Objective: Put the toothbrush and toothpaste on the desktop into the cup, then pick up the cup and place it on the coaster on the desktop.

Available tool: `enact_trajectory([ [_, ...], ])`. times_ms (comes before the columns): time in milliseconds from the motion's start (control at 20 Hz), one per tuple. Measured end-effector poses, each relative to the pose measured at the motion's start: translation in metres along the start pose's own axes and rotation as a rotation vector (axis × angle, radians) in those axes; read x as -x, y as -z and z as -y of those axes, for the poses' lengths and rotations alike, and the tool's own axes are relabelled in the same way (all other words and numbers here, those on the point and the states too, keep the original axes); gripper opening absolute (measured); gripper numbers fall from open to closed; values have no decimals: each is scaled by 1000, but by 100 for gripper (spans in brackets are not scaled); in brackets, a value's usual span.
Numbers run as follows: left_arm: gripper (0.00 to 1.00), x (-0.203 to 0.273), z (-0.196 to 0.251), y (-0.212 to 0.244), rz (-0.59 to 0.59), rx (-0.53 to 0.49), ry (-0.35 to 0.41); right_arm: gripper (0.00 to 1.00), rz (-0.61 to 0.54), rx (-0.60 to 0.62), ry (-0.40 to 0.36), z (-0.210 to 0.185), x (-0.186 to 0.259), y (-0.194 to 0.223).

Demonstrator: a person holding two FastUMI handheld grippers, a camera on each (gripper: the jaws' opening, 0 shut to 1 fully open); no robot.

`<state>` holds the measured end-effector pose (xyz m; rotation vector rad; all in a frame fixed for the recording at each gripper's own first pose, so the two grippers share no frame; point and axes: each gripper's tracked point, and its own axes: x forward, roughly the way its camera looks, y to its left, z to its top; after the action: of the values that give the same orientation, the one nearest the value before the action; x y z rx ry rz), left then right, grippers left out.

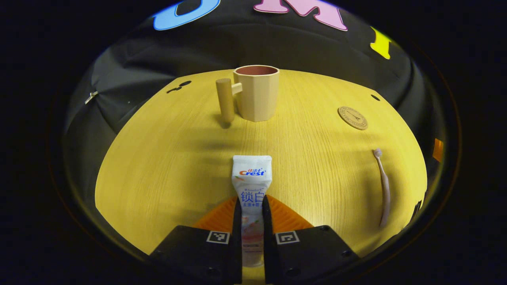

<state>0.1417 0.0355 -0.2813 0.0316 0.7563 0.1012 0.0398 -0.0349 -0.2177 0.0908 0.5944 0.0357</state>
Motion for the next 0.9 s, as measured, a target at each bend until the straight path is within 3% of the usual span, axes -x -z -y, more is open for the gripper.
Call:
enact_trajectory([
  [200,22,4,1,2,24,-54,95,99,-39,-11,55,-2,-4,19],
  [450,20,39,-12,1,87,31,177,99,-121,38,116,0,-23,44],
  [550,20,59,-23,1,112,14,183,99,-162,55,125,-2,-32,60],
  [600,25,68,-29,5,110,-7,174,99,-193,83,139,0,-33,70],
  [650,20,77,-37,6,119,-25,159,99,-218,99,152,1,-35,78],
  [900,20,123,-61,20,155,-48,143,98,-275,49,184,5,-47,94],
])
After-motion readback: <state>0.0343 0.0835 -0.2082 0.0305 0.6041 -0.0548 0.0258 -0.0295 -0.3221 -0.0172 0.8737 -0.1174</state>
